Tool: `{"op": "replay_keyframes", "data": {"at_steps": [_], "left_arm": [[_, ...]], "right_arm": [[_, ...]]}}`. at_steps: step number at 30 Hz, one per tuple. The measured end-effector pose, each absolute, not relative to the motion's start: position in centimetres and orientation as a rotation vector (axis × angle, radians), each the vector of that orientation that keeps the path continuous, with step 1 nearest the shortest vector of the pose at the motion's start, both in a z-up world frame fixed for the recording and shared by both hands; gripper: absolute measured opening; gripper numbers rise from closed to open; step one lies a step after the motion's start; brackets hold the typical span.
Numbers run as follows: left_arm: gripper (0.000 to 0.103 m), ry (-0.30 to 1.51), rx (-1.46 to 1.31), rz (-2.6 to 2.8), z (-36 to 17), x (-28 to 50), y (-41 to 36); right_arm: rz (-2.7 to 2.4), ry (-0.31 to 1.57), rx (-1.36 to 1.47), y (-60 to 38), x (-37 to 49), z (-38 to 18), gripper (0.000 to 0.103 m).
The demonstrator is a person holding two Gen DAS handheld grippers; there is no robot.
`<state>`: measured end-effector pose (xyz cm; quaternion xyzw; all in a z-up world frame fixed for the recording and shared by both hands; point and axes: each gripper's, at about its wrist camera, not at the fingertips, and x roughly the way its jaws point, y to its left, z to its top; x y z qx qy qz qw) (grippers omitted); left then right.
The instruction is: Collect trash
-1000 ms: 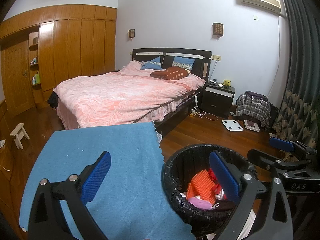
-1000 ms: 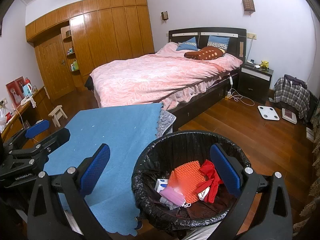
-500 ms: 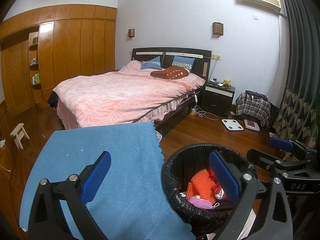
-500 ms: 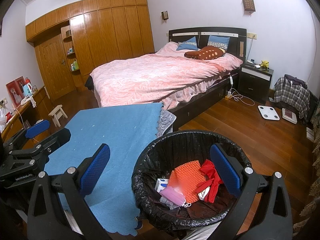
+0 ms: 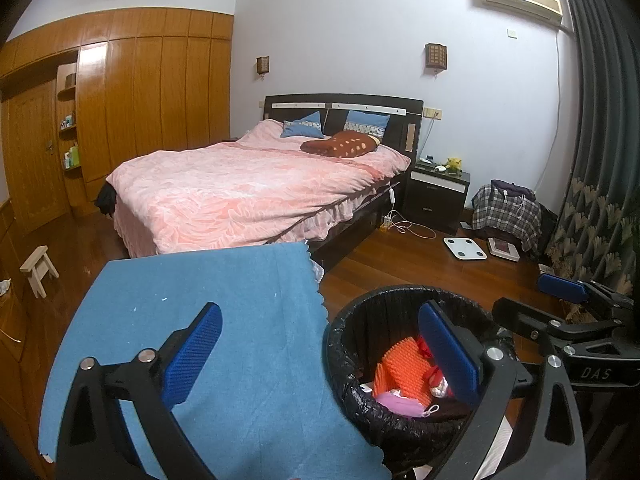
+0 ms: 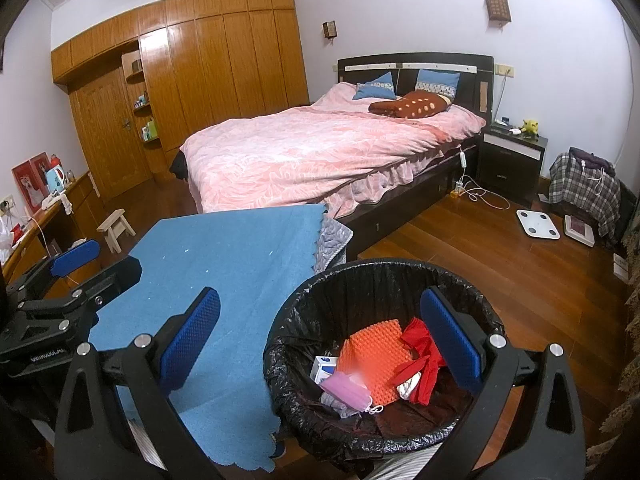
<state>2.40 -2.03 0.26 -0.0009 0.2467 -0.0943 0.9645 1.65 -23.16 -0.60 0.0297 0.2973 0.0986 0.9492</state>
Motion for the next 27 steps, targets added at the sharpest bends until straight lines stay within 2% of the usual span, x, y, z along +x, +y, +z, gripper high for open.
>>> {"op": "replay_keyframes", "data": {"at_steps": [27], "left_arm": [[0.097, 0.502, -0.002, -0.191, -0.06, 2.49, -1.98]], "right_arm": [[0.202, 0.607, 0.061, -23.08, 1.78, -0.63, 0.098]]}}
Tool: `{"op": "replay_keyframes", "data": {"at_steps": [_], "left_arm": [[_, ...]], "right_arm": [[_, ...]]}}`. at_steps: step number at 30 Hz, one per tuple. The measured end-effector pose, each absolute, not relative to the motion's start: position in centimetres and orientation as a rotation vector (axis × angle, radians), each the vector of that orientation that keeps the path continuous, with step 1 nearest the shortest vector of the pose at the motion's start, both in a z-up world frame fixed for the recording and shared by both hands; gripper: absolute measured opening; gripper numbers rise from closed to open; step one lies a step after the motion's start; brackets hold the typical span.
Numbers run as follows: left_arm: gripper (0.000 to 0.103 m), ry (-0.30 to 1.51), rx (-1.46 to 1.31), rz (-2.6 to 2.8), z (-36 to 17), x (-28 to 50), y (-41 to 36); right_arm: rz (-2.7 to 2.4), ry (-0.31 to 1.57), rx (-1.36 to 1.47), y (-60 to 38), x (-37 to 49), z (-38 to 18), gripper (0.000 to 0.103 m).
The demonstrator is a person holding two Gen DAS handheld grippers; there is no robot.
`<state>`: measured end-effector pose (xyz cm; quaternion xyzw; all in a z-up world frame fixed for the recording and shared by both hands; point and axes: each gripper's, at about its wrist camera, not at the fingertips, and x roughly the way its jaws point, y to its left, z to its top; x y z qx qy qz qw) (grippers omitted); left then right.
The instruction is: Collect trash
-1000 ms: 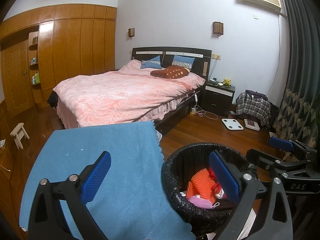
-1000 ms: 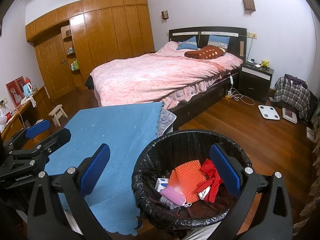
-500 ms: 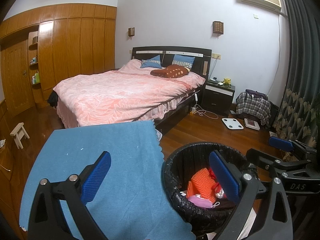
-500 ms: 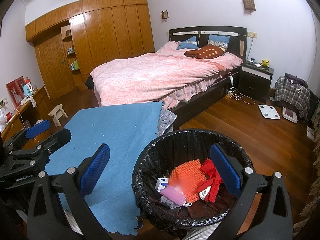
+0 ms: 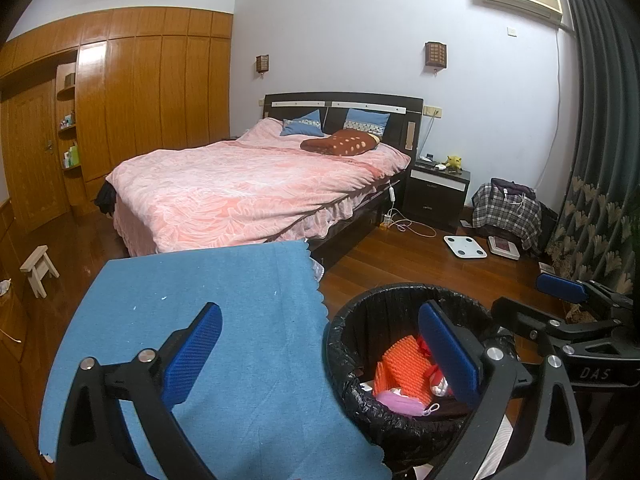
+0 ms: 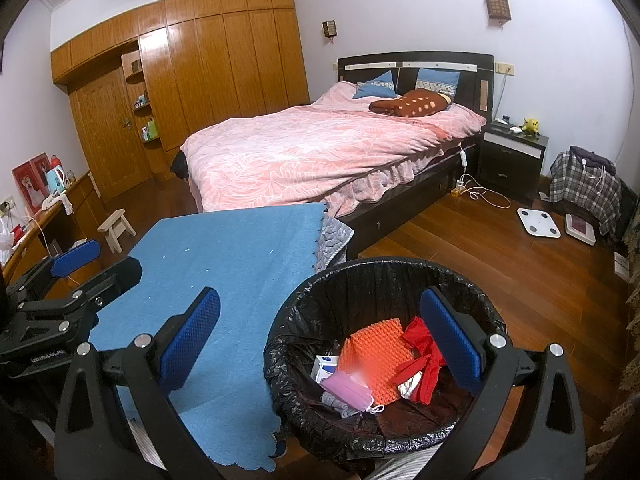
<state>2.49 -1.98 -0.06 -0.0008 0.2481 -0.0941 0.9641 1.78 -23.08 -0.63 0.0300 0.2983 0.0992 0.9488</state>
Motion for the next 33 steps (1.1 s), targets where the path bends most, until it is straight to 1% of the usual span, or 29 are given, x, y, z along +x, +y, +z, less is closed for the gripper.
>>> {"op": "replay_keyframes", "data": {"at_steps": [33], "left_arm": [[0.097, 0.512, -0.003, -0.191, -0.79, 2.46, -1.88]], "right_arm": [[0.202, 0.611, 0.062, -22.92, 1.91, -0.82, 0.098]]}}
